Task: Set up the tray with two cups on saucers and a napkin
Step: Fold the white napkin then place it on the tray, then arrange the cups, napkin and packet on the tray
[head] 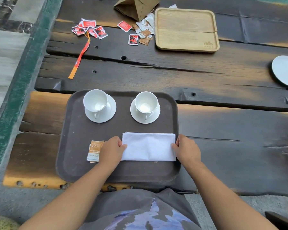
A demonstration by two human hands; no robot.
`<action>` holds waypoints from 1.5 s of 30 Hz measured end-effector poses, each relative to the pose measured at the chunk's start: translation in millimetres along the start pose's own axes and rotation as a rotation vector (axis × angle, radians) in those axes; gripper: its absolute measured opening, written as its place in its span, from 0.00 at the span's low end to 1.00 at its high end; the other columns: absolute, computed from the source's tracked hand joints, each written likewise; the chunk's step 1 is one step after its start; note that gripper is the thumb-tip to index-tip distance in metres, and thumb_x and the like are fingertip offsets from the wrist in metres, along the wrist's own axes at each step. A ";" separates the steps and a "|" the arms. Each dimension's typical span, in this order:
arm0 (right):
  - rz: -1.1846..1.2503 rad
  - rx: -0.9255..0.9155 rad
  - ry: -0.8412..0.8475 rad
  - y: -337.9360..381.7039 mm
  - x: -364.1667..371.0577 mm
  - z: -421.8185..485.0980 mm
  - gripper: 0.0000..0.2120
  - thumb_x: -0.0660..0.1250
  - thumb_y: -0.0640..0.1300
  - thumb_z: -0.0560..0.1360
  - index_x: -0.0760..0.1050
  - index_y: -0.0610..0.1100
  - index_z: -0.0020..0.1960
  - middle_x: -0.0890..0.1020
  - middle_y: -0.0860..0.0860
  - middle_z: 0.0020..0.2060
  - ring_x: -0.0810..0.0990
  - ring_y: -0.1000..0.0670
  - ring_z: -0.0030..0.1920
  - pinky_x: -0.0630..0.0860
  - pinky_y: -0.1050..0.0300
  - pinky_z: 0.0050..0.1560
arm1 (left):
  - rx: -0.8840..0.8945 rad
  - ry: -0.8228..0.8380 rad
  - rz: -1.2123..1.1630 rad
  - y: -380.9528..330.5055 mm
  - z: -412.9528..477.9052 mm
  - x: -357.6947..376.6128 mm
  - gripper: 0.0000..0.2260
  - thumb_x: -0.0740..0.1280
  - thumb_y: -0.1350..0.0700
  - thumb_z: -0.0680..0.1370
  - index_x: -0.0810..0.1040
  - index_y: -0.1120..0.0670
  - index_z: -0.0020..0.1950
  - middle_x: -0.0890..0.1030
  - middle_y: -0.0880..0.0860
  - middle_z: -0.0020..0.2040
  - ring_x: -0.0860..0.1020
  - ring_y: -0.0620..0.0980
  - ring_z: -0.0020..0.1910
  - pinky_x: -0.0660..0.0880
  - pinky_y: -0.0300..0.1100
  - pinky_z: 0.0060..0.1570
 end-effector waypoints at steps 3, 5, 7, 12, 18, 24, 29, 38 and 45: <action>-0.018 -0.012 -0.014 1.6 2.5 0.2 0.07 0.63 0.45 0.77 0.68 0.44 0.43 0.80 0.46 0.40 0.77 0.41 0.39 0.68 0.53 0.35 | 0.006 0.019 0.051 0.9 2.1 -2.5 0.13 0.71 0.50 0.77 0.70 0.52 0.38 0.77 0.50 0.35 0.74 0.50 0.36 0.65 0.44 0.32; -0.038 -0.020 -0.019 2.8 3.0 0.6 0.07 0.62 0.45 0.77 0.67 0.44 0.43 0.80 0.46 0.41 0.76 0.41 0.40 0.68 0.53 0.35 | 0.020 0.036 0.087 -0.8 2.0 -3.3 0.13 0.70 0.49 0.77 0.69 0.52 0.38 0.77 0.51 0.36 0.75 0.51 0.37 0.65 0.45 0.32; -0.064 -0.032 -0.021 4.2 1.6 0.5 0.07 0.62 0.45 0.78 0.67 0.44 0.44 0.78 0.48 0.41 0.75 0.42 0.40 0.68 0.54 0.36 | 0.044 0.058 0.130 -6.1 1.1 -3.2 0.12 0.68 0.50 0.78 0.69 0.52 0.39 0.78 0.52 0.38 0.76 0.54 0.41 0.69 0.46 0.36; -0.065 -0.051 -0.025 10.8 -5.2 -8.2 0.06 0.62 0.46 0.77 0.69 0.45 0.44 0.76 0.50 0.39 0.75 0.43 0.40 0.70 0.54 0.37 | 0.136 0.088 0.206 -15.7 -6.6 -6.0 0.09 0.67 0.51 0.78 0.71 0.54 0.44 0.79 0.52 0.44 0.77 0.56 0.47 0.72 0.48 0.41; 0.034 -0.236 0.035 40.0 -7.9 -23.3 0.08 0.67 0.51 0.77 0.74 0.46 0.49 0.80 0.52 0.42 0.78 0.47 0.44 0.74 0.54 0.42 | 0.257 0.172 0.193 -32.3 -16.9 -10.2 0.11 0.68 0.49 0.78 0.74 0.54 0.55 0.78 0.50 0.49 0.77 0.53 0.52 0.70 0.45 0.45; 0.055 -0.378 0.064 62.0 -20.5 -22.9 0.18 0.67 0.54 0.77 0.72 0.45 0.62 0.80 0.49 0.52 0.79 0.47 0.51 0.74 0.53 0.48 | 0.373 0.196 0.303 -63.6 -19.6 -16.0 0.15 0.67 0.50 0.79 0.73 0.53 0.63 0.77 0.51 0.58 0.76 0.52 0.58 0.74 0.45 0.54; -0.046 -0.449 0.083 76.7 -25.9 -17.8 0.19 0.65 0.54 0.77 0.70 0.44 0.63 0.78 0.46 0.58 0.79 0.44 0.56 0.77 0.50 0.54 | 0.401 0.188 0.381 -86.4 -21.3 -17.4 0.15 0.65 0.52 0.79 0.72 0.54 0.64 0.76 0.52 0.61 0.75 0.52 0.59 0.74 0.47 0.57; -0.005 -0.547 0.191 95.9 -10.9 -21.8 0.24 0.65 0.53 0.77 0.68 0.45 0.70 0.77 0.46 0.62 0.77 0.45 0.61 0.75 0.52 0.59 | 0.366 0.127 0.337 -84.6 -34.4 -27.6 0.24 0.65 0.54 0.80 0.67 0.54 0.75 0.71 0.51 0.72 0.70 0.52 0.70 0.69 0.46 0.67; 0.016 -0.585 0.185 136.9 -1.3 -29.1 0.25 0.65 0.54 0.78 0.68 0.45 0.71 0.78 0.48 0.65 0.78 0.47 0.63 0.75 0.53 0.59 | 0.317 0.127 0.350 -54.5 -25.5 -55.1 0.23 0.65 0.53 0.78 0.68 0.55 0.73 0.73 0.52 0.69 0.72 0.53 0.67 0.71 0.48 0.65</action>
Point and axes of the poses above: each hand's wrist, its own z-axis towards the middle knuckle, its own x-axis out of the palm, y = z × x, the point moved 8 cm from there along z, towards the middle knuckle
